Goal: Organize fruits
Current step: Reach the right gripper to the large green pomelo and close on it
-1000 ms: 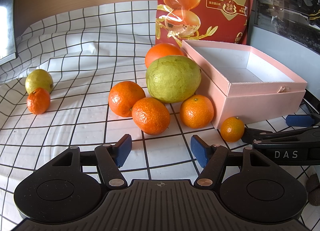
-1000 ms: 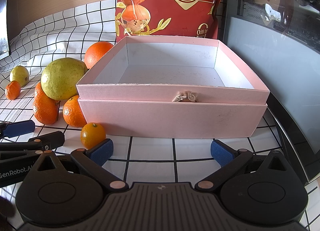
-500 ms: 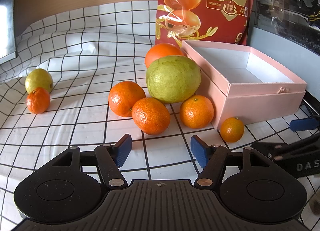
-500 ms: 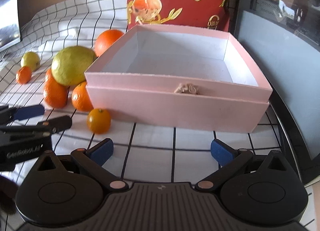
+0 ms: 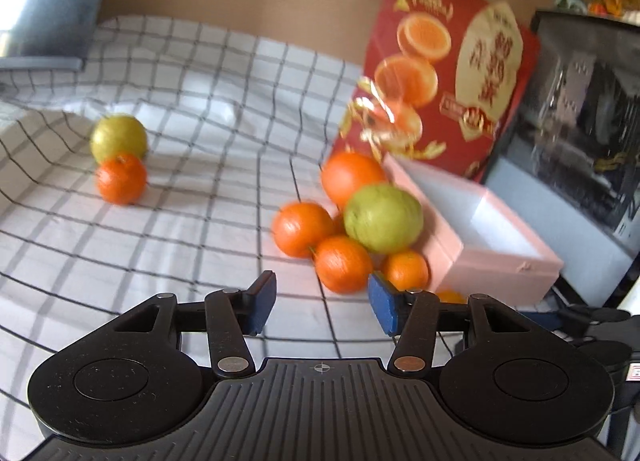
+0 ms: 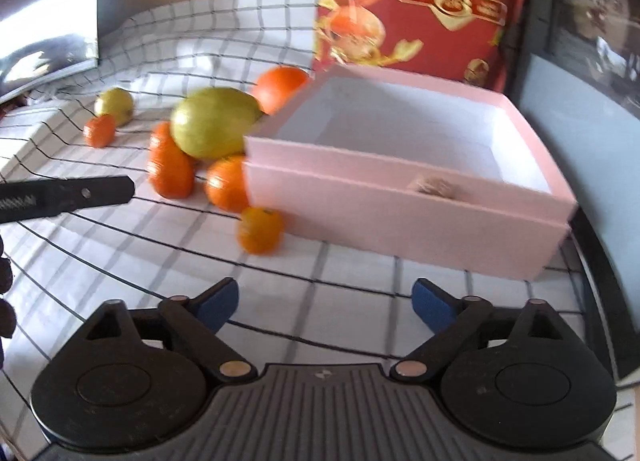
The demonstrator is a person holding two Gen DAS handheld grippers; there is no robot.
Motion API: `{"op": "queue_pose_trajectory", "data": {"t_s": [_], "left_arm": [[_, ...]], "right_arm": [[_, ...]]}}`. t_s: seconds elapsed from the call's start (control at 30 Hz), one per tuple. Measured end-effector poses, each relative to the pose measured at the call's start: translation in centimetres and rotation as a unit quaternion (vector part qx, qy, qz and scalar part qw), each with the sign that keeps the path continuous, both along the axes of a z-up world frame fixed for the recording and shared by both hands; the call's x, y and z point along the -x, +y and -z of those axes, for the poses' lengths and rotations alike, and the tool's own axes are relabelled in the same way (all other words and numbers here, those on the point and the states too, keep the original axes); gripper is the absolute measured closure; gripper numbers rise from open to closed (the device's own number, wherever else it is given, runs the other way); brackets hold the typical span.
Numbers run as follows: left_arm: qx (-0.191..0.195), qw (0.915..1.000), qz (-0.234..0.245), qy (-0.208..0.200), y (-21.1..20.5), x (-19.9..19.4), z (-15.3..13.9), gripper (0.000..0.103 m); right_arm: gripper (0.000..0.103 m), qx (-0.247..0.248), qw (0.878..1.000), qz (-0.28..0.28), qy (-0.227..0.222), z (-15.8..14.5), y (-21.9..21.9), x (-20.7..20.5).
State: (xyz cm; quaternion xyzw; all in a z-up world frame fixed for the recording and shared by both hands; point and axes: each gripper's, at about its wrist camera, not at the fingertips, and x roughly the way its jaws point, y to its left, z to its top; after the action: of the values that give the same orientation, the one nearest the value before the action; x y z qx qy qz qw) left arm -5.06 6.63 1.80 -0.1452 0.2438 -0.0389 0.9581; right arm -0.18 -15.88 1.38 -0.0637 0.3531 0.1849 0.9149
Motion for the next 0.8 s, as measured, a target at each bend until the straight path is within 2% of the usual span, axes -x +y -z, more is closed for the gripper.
{"op": "queue_pose_trajectory", "data": {"t_s": [0.1,0.17,0.23,0.33,0.4,0.47,0.53,0.6,0.67,0.8], "left_arm": [[0.011,0.9997,-0.014,-0.019,1.4,1.0,-1.0,0.047],[0.029,0.9990,-0.018,-0.030,2.4,1.3,-1.3,0.047],[0.031,0.9989,-0.014,-0.033,2.6,1.0,-1.3,0.047],[-0.014,0.9985,0.039,-0.037,0.8,-0.4,-2.4,0.047],[-0.054,0.9915,0.102,-0.061,-1.1,-2.3,-4.4,0.046],[-0.091,0.9854,0.129,-0.063,-2.6,-4.7,-5.9,0.043],[-0.130,0.9789,0.152,-0.042,-3.9,-7.8,-6.7,0.047],[-0.161,0.9706,0.179,-0.003,-4.8,-10.5,-6.5,0.047],[-0.187,0.9624,0.195,0.031,-5.4,-12.0,-5.8,0.043],[-0.184,0.9587,0.213,0.039,-4.8,-11.4,-5.1,0.045]], "right_arm": [[0.023,-0.022,0.999,-0.026,-0.002,-0.6,1.3,0.2],[0.023,-0.040,0.998,-0.044,0.003,-1.4,1.7,0.2],[0.023,-0.051,0.998,-0.045,0.004,-2.1,1.5,0.1],[0.023,-0.024,0.999,-0.026,-0.012,-2.3,1.1,-0.2],[0.023,-0.011,1.000,-0.024,-0.007,-2.0,0.9,-0.3],[0.023,-0.013,0.999,-0.035,0.004,-1.7,0.9,0.0],[0.023,-0.014,0.999,-0.043,0.006,-1.4,0.9,0.7],[0.022,-0.011,0.999,-0.046,-0.001,-1.2,0.9,1.2],[0.021,-0.006,0.999,-0.045,-0.007,-1.0,0.8,1.5],[0.020,-0.011,0.999,-0.048,0.000,-0.7,0.1,1.6]]}}
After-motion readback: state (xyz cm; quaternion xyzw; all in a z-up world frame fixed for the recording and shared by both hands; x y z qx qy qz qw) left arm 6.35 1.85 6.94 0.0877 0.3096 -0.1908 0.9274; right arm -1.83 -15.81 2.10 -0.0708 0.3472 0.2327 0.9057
